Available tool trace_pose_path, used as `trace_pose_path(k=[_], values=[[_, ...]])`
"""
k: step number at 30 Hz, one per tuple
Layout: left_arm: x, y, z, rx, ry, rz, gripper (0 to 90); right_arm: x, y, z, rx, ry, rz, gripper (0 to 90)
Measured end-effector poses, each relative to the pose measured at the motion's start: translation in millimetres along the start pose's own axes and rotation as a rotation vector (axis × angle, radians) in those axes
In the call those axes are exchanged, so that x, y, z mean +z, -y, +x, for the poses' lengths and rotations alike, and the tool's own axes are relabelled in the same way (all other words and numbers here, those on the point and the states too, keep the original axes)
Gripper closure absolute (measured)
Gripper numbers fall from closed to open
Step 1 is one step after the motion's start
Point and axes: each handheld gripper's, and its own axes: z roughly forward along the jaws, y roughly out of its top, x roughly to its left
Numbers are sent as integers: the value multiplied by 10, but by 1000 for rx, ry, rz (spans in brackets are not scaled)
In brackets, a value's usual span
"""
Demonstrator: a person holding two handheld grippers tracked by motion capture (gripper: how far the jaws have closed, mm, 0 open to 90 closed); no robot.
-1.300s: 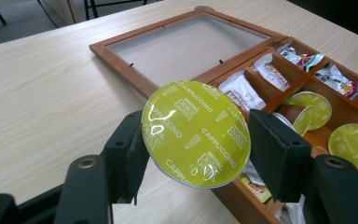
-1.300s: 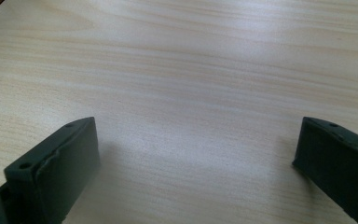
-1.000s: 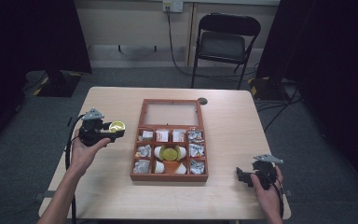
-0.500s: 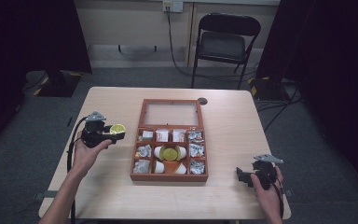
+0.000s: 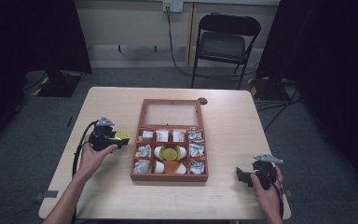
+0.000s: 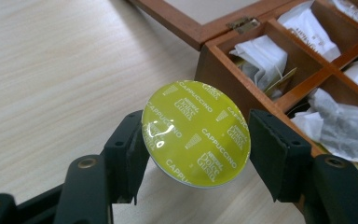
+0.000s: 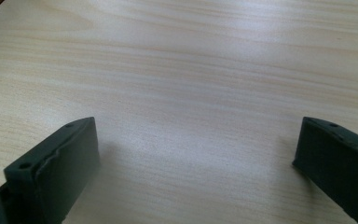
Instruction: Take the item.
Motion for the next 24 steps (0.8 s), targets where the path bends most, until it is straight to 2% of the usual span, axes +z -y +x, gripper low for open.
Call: trace_pose_path(k=[11, 15, 18, 22, 24], values=[[135, 52, -27, 13, -12, 55, 401, 0, 0, 0, 0, 0, 0, 0], [158, 71, -18, 8, -5, 66, 401, 0, 0, 0, 0, 0, 0, 0], [173, 78, -13, -16, 9, 69, 401, 0, 0, 0, 0, 0, 0, 0], [166, 61, -24, -22, 6, 58, 400, 0, -1, 0, 0, -1, 0, 0], [176, 68, -14, -15, 1, 73, 400, 0, 0, 1, 1, -1, 0, 0]])
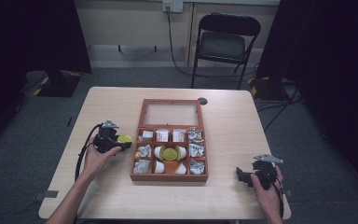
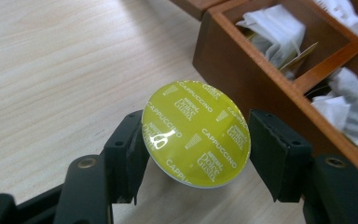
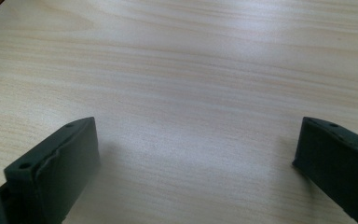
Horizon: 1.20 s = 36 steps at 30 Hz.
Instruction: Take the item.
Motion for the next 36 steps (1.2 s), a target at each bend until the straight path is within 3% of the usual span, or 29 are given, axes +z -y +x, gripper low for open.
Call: trace_pose_path(k=[4, 6, 8, 13, 20, 23, 31, 34, 36], values=[[32, 14, -5, -13, 6, 14, 399, 0, 0, 0, 0, 0, 0, 0], [41, 7, -27, 0, 7, 20, 398, 0, 0, -1, -1, 1, 0, 0], [44, -5, -51, 23, -18, 26, 382, 0, 0, -1, -1, 1, 0, 0], [14, -8, -26, 10, -11, -4, 264, 0, 0, -1, -1, 1, 0, 0], [-51, 0, 19, -5, 16, -41, 194, 0, 0, -1, -1, 1, 0, 0], [-95, 0, 22, -10, 7, -54, 165, 0, 0, -1, -2, 1, 0, 0], [-242, 15, 26, -4, 29, -105, 164, 1, 0, -1, -1, 0, 0, 0], [-318, 23, 19, 20, 38, -111, 165, 2, -1, -2, -2, 0, 0, 0], [-366, 28, 24, 10, 42, -115, 164, 2, -1, -2, -2, -1, 0, 0]])
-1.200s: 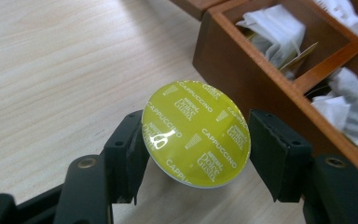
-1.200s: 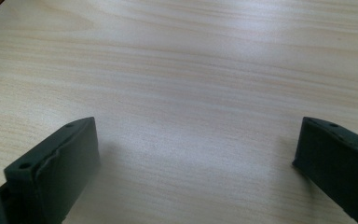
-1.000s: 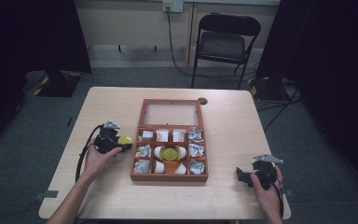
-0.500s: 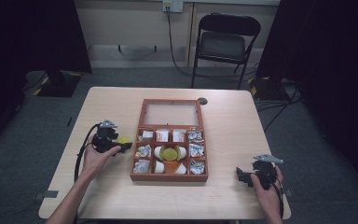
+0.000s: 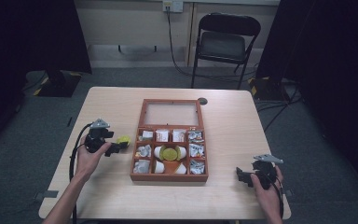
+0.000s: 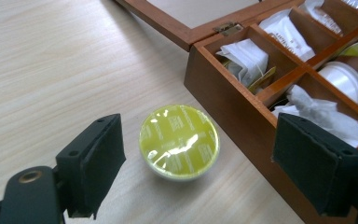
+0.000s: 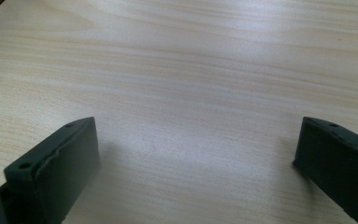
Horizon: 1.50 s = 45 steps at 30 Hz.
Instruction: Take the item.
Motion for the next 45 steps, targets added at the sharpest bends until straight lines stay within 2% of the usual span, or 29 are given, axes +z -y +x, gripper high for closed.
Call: trace_pose_path(k=[2, 5, 6, 9, 14, 18, 21, 24, 30, 31, 32, 34, 37, 40, 41, 43, 45], values=[[-58, 4, 2, -1, -5, -5, 166, 0, 0, 0, 0, 0, 0, 0], [-119, 4, -12, 44, -41, 2, 168, 0, 0, 0, 0, 0, 0, 0], [-132, 4, -15, 45, -48, 4, 168, 0, 0, 0, 0, 0, 0, 0], [-175, 10, -22, 43, -27, -8, 170, 0, 0, 0, -1, 0, 0, 0], [-264, 30, 17, 53, -47, -20, 171, 0, 0, 0, 0, 0, 0, 0], [-389, 57, 99, 14, -28, -61, 167, 0, 1, 0, -1, 0, 0, 0], [-457, 90, 162, -1, -34, -80, 167, -1, 1, 0, 0, 0, 0, 0], [-486, 125, 208, -15, -44, -78, 167, -1, 1, 1, 0, 0, 0, 0], [-519, 195, 285, -39, -83, -73, 167, -1, 1, 0, 0, 0, 0, 0], [-521, 215, 315, -65, -122, -57, 167, -1, 1, 0, 0, 0, 0, 0], [-521, 230, 339, -88, -137, -52, 167, -1, 0, 0, 0, 0, 0, 0], [-518, 279, 400, -113, -127, -50, 168, -1, 1, 0, -1, 0, 0, 0], [-510, 321, 432, -113, -142, -35, 167, -1, 0, 0, 0, 0, 0, 0], [-499, 378, 479, -113, -180, -34, 168, -1, 0, 1, 0, 0, 0, 0], [-494, 389, 491, -114, -182, -25, 167, -1, 1, 0, 0, 0, 0, 0], [-490, 420, 529, -115, -214, -9, 167, -1, 1, 1, 0, 0, 0, 0], [-496, 452, 561, -124, -218, -7, 167, 0, 1, 0, -1, 0, 0, 0]])
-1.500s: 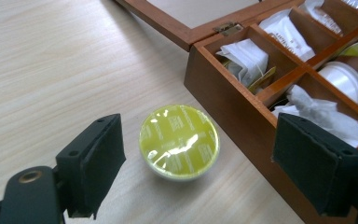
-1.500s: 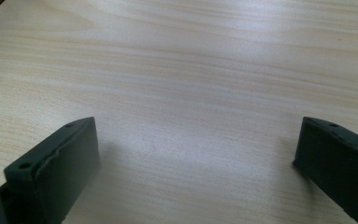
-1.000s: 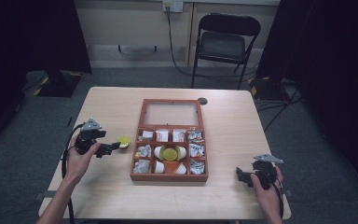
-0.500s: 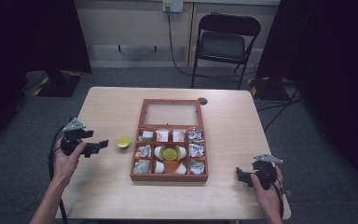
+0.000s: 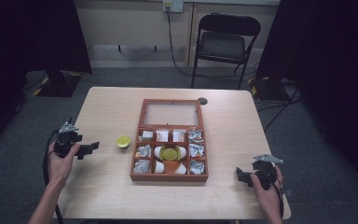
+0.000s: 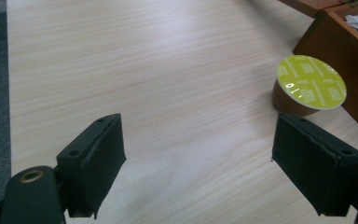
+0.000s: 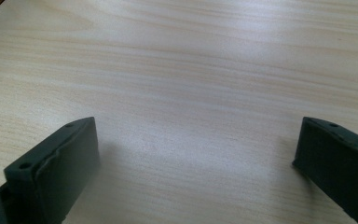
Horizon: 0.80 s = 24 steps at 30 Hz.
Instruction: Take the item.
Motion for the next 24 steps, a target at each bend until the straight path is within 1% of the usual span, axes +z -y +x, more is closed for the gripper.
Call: trace_pose_path(k=[3, 5, 8, 12, 15, 16, 17, 20, 21, 22, 23, 24], values=[[-7, 31, 45, -3, -17, 4, 167, 0, 0, 0, 0, 0, 0, 0], [-7, 56, 81, -9, -33, 18, 171, 0, 0, 0, 0, 0, 0, 0], [4, 107, 133, -40, -47, 15, 173, 0, 0, 0, 0, 0, 1, 0], [34, 149, 172, -50, -73, 24, 173, 0, 0, 0, 0, 0, 0, 0], [110, 191, 173, -24, -76, 89, 173, 0, 0, 1, 1, 0, 0, 0], [129, 204, 173, -19, -89, 104, 176, -1, 0, 2, 1, 1, 1, 0], [161, 226, 178, -21, -108, 110, 177, 0, 0, 1, 1, 0, 0, 0], [209, 280, 199, -33, -118, 115, 173, -1, 0, 1, 1, 1, 0, 0], [235, 305, 207, -35, -112, 113, 171, -1, 0, 1, 1, 1, 1, 0], [251, 326, 203, -26, -123, 94, 140, -1, 0, 1, 1, 1, 1, 0], [258, 342, 204, -25, -122, 76, 135, 0, 0, 1, 1, 0, 0, 0], [263, 346, 204, -27, -124, 70, 129, 0, 0, 1, 0, 0, 0, 0]])
